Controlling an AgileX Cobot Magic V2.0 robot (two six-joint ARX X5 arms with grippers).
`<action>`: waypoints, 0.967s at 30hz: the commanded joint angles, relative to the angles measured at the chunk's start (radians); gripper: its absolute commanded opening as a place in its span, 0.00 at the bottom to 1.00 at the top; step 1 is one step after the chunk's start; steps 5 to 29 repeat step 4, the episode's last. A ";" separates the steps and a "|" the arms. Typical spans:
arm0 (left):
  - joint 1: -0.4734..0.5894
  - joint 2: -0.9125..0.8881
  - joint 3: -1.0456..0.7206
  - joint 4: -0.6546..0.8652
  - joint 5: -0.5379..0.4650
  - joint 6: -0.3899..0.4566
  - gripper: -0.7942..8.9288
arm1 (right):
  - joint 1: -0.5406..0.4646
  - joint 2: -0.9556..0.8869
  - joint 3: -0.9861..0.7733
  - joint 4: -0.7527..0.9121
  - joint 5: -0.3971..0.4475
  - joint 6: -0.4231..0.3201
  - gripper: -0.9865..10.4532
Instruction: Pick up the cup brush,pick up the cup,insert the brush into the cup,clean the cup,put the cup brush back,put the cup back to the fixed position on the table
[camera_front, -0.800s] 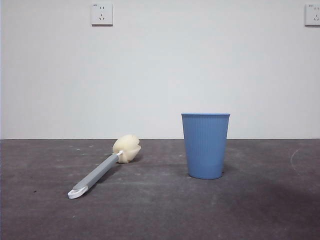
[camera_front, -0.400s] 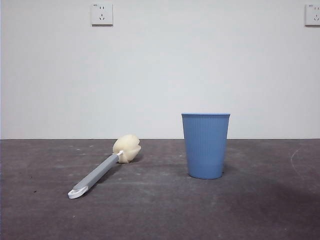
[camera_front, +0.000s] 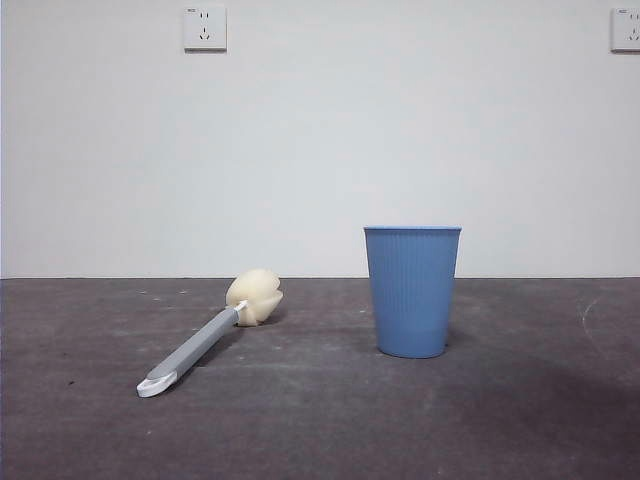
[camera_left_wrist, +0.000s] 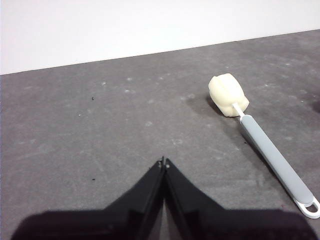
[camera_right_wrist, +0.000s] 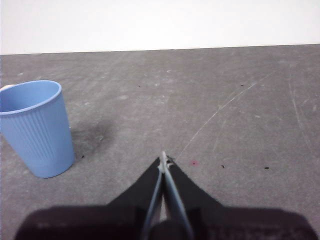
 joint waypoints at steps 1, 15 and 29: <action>0.002 -0.003 -0.014 0.003 -0.001 -0.009 0.08 | -0.001 0.001 -0.010 -0.013 0.003 0.011 0.09; 0.002 -0.003 -0.014 0.003 -0.002 -0.009 0.08 | -0.001 0.001 -0.010 -0.013 0.003 0.011 0.09; 0.002 -0.003 -0.014 0.003 -0.002 -0.009 0.08 | -0.001 0.001 -0.010 -0.013 0.003 0.011 0.09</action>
